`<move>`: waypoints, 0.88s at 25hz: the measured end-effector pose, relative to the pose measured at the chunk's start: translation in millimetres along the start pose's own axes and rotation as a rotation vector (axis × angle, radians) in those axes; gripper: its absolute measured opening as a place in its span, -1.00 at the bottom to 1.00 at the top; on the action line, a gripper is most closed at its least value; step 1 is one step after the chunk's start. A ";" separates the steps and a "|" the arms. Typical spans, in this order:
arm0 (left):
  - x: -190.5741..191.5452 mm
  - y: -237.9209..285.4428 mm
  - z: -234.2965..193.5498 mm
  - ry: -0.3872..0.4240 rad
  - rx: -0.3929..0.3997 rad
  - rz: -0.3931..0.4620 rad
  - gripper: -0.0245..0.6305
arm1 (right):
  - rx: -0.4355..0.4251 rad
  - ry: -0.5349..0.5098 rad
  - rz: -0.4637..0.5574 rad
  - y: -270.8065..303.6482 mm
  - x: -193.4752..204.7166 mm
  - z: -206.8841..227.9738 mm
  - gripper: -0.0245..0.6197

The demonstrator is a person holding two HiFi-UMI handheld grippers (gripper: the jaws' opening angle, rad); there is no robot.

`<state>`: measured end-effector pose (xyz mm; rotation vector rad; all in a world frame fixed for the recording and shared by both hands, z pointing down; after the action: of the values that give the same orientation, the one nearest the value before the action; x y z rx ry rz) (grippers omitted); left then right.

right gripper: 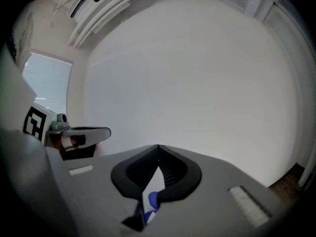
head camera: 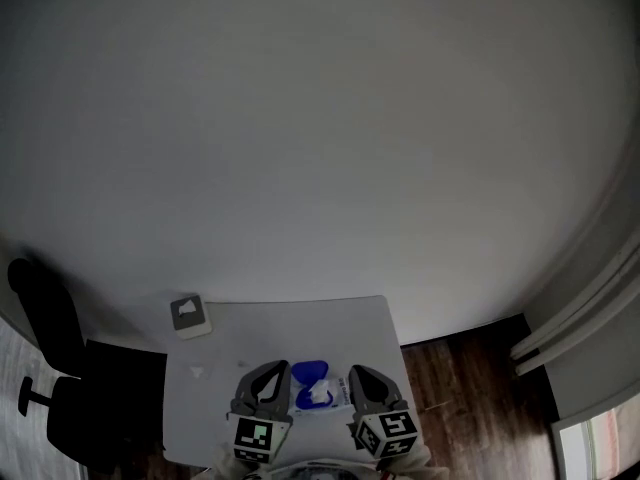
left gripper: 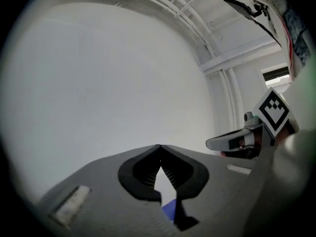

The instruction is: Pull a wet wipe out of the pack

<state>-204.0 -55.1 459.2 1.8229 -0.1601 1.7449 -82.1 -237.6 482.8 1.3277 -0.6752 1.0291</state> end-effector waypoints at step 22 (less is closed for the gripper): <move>10.9 37.4 -15.7 -0.098 -0.055 -0.136 -0.92 | -0.092 0.005 -0.128 56.4 -9.1 15.7 -0.91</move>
<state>-234.2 -74.3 481.2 1.8366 -0.1192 1.5444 -133.7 -258.5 502.8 1.2706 -0.6186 0.8880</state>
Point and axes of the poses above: the fingertips, and each gripper's own axes: y forward along the fingers, z to its right, x out of its underside, the point moved 9 cm from there along -y, backward along the fingers, and after that the axes turned 14 degrees about -z, right-handed, at the moved point
